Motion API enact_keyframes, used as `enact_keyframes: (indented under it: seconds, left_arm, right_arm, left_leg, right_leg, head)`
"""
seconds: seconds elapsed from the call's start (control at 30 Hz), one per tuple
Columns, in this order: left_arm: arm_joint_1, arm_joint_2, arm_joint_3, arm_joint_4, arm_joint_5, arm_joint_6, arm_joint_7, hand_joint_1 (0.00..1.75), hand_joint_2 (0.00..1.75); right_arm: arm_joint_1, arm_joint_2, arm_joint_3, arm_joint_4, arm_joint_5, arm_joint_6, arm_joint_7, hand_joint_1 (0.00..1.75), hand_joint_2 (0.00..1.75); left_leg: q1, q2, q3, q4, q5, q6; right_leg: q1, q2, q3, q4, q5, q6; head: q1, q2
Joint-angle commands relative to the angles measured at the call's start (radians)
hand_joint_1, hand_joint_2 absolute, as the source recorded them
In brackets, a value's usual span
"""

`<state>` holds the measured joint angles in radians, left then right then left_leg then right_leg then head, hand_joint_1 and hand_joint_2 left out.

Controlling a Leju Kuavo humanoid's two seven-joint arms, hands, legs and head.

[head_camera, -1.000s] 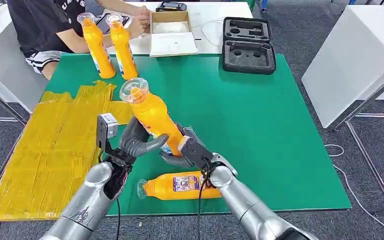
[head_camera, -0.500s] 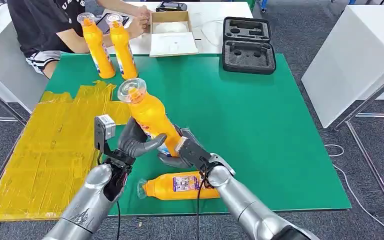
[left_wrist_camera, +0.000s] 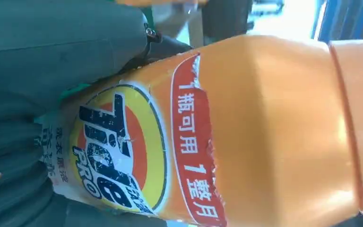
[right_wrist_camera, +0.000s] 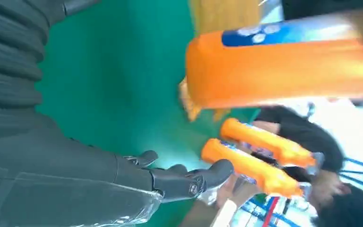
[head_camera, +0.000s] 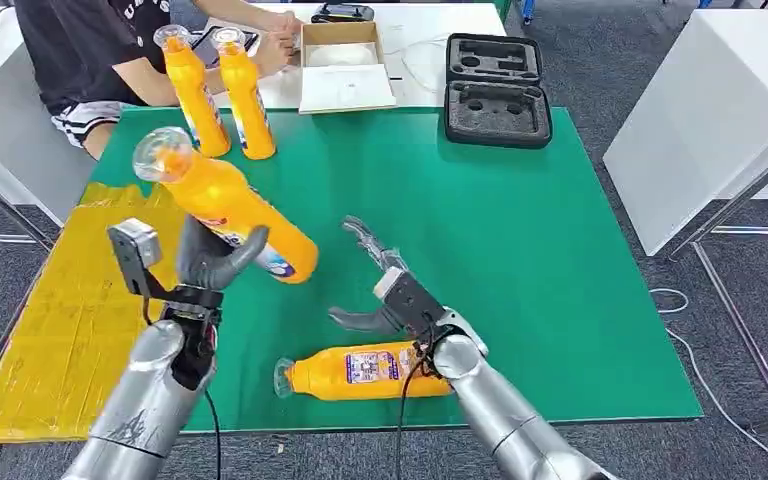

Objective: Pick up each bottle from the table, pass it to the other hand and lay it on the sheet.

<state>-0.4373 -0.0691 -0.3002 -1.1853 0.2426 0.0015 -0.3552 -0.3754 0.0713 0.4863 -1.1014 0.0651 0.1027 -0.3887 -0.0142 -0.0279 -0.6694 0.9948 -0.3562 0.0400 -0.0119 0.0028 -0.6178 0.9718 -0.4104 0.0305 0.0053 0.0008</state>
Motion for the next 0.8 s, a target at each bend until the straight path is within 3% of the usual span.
enact_keyframes:
  seconds: [0.03, 0.1, 0.17, 0.27, 0.3, 0.37, 0.53, 0.6, 0.8]
  left_arm:
    - [-0.011, 0.053, 0.142, -0.035, -0.076, 0.039, -0.021, 1.75, 1.75]
    - [-0.017, 0.056, 0.166, -0.03, -0.164, 0.125, -0.039, 1.75, 1.75]
    - [-0.048, 0.077, 0.181, 0.009, -0.473, 0.389, -0.044, 1.75, 1.75]
    - [-0.102, 0.129, 0.159, 0.117, -0.903, 0.588, 0.042, 1.75, 1.75]
    - [-0.113, 0.136, 0.153, 0.146, -0.955, 0.584, 0.066, 1.75, 1.75]
    - [-0.149, 0.172, 0.077, 0.253, -1.169, 0.513, 0.117, 1.75, 1.75]
    - [-0.189, 0.141, 0.029, 0.398, -1.357, 0.475, 0.144, 1.75, 1.75]
    - [-0.217, 0.147, -0.033, 0.473, -1.515, 0.471, 0.211, 1.75, 1.75]
    - [-0.215, 0.117, -0.012, 0.558, -1.556, 0.44, 0.215, 1.75, 1.75]
  right_arm:
    - [0.067, -0.08, -0.091, -0.207, -0.081, 0.115, -0.015, 0.0, 1.75]
    - [0.074, -0.068, -0.117, -0.218, -0.081, 0.123, -0.011, 0.0, 1.75]
    - [0.101, -0.06, -0.149, -0.262, -0.056, 0.132, 0.003, 0.0, 1.75]
    - [0.114, -0.056, -0.157, -0.295, -0.033, 0.15, 0.019, 0.0, 1.75]
    - [0.113, -0.056, -0.154, -0.299, -0.03, 0.153, 0.025, 0.0, 1.75]
    - [0.107, -0.062, -0.144, -0.309, -0.023, 0.163, 0.043, 0.0, 1.75]
    - [0.077, -0.069, -0.135, -0.311, -0.016, 0.169, 0.061, 0.0, 1.75]
    - [0.061, -0.066, -0.129, -0.298, -0.016, 0.174, 0.064, 0.0, 1.75]
    - [0.057, -0.065, -0.119, -0.289, -0.014, 0.174, 0.064, 0.0, 1.75]
  left_leg:
    - [0.001, 0.002, 0.004, 0.001, -0.003, -0.003]
    - [0.001, 0.003, 0.004, 0.001, -0.003, -0.003]
    - [0.001, 0.002, 0.005, 0.002, -0.003, -0.003]
    - [0.001, 0.001, 0.003, 0.001, -0.002, -0.003]
    - [0.002, 0.002, 0.008, 0.004, -0.006, -0.006]
    - [0.001, 0.001, 0.004, 0.0, -0.002, -0.003]
    - [0.0, 0.001, 0.005, 0.0, -0.001, -0.003]
    - [0.001, 0.002, 0.004, 0.001, -0.002, -0.002]
    - [0.0, 0.002, 0.004, 0.0, -0.001, -0.003]
  right_leg:
    - [0.001, 0.0, 0.005, 0.0, -0.003, -0.001]
    - [0.001, 0.001, 0.005, 0.0, -0.002, -0.001]
    - [0.001, 0.0, 0.005, 0.001, -0.003, -0.001]
    - [0.001, -0.001, 0.004, 0.0, -0.002, -0.001]
    - [0.003, -0.001, 0.01, 0.002, -0.006, -0.003]
    - [0.001, -0.001, 0.004, 0.0, -0.002, -0.001]
    - [0.0, -0.001, 0.005, 0.0, -0.002, -0.001]
    - [0.001, 0.0, 0.004, 0.0, -0.002, -0.001]
    - [0.0, 0.0, 0.004, 0.0, -0.001, -0.001]
  head:
    - [0.0, 0.0]
    - [0.0, 0.0]
    - [0.0, 0.0]
    - [0.0, 0.0]
    - [0.0, 0.0]
    - [0.0, 0.0]
    - [-0.001, 0.0]
    - [0.0, 0.0]
    - [0.0, 0.0]
